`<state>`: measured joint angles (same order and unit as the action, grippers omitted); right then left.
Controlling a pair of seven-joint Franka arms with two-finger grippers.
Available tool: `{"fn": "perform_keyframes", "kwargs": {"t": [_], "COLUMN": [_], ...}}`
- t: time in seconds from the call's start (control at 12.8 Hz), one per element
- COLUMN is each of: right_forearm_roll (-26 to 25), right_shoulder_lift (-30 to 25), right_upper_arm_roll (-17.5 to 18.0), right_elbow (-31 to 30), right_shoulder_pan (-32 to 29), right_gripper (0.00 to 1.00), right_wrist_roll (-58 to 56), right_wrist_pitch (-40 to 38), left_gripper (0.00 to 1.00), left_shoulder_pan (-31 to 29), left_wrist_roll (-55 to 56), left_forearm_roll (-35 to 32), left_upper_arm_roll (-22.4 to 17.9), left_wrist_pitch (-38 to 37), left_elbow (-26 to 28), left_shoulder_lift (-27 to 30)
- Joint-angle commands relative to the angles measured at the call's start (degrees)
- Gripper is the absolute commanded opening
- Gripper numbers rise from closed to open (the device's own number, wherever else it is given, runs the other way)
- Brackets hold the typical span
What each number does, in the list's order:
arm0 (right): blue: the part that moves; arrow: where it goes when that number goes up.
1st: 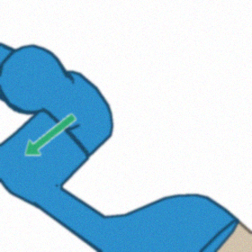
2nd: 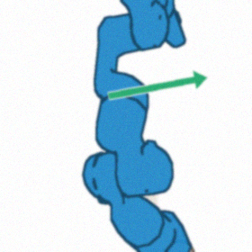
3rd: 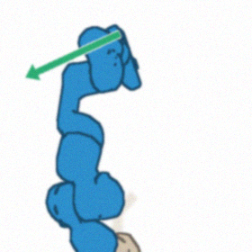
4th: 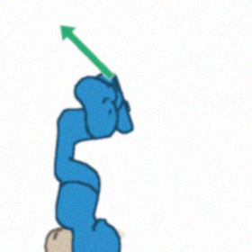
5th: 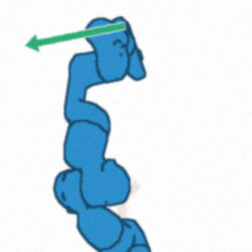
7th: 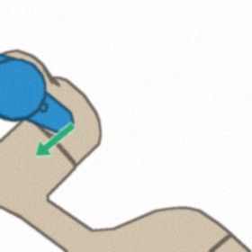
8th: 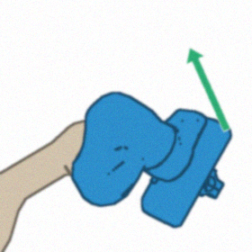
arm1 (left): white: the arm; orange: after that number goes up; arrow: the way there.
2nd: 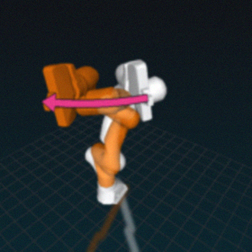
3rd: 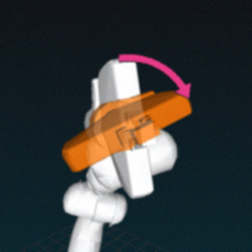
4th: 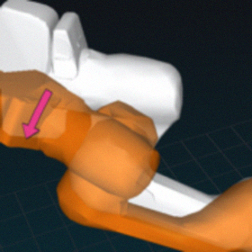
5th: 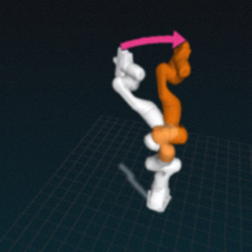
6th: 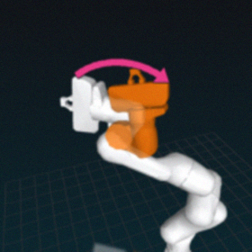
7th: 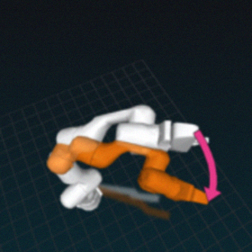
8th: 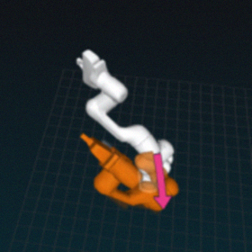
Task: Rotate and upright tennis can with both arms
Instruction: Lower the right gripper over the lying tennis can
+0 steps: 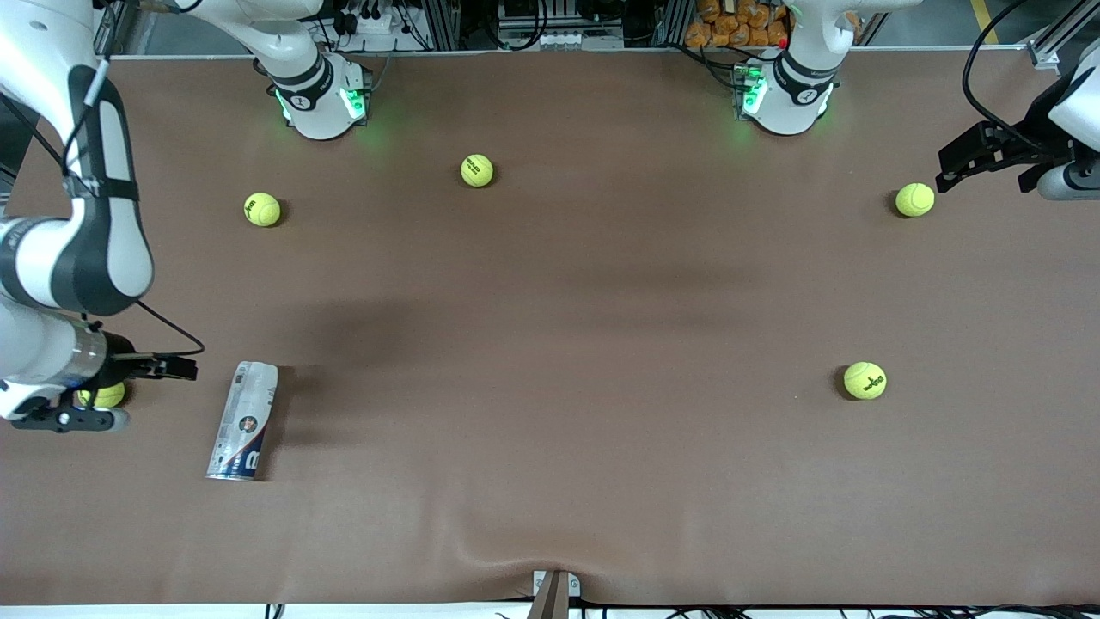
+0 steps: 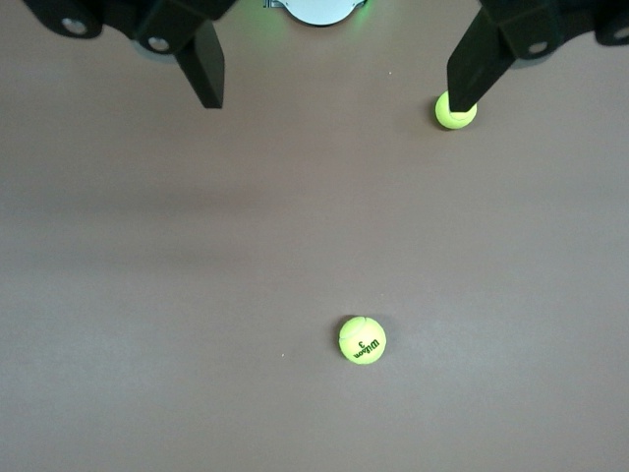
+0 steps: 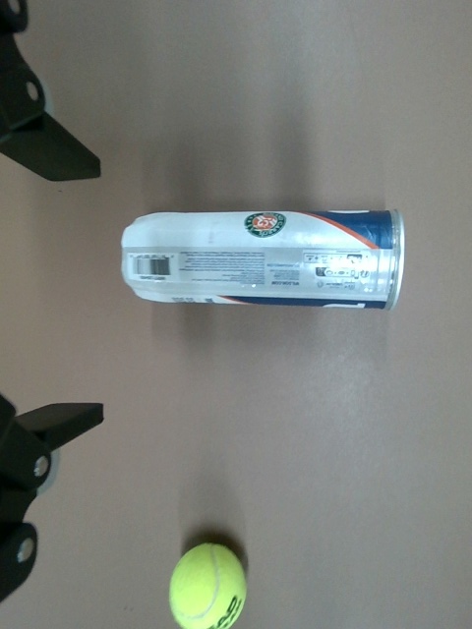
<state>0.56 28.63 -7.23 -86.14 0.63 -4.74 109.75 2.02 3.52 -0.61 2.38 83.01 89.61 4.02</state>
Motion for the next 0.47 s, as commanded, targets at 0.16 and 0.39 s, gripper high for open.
{"fn": "perform_keyframes", "kwargs": {"t": [0.16,0.39], "right_forearm_roll": [0.23,0.23], "right_shoulder_lift": [4.67,6.26], "right_upper_arm_roll": [0.03,0.11], "right_elbow": [0.89,-0.42], "right_shoulder_pan": [0.42,0.69], "right_gripper": [1.00,1.00], "right_wrist_roll": [-0.71,-0.71], "right_wrist_pitch": [3.80,6.08], "left_gripper": [1.00,1.00], "left_shoulder_pan": [-0.61,-0.61], "left_wrist_roll": [-1.06,-1.06], "left_forearm_roll": [0.52,0.52], "left_upper_arm_roll": [0.34,0.25], "left_wrist_pitch": [-0.30,-0.30], "left_elbow": [-0.49,-0.49], "left_shoulder_lift": [-0.33,-0.33]}}
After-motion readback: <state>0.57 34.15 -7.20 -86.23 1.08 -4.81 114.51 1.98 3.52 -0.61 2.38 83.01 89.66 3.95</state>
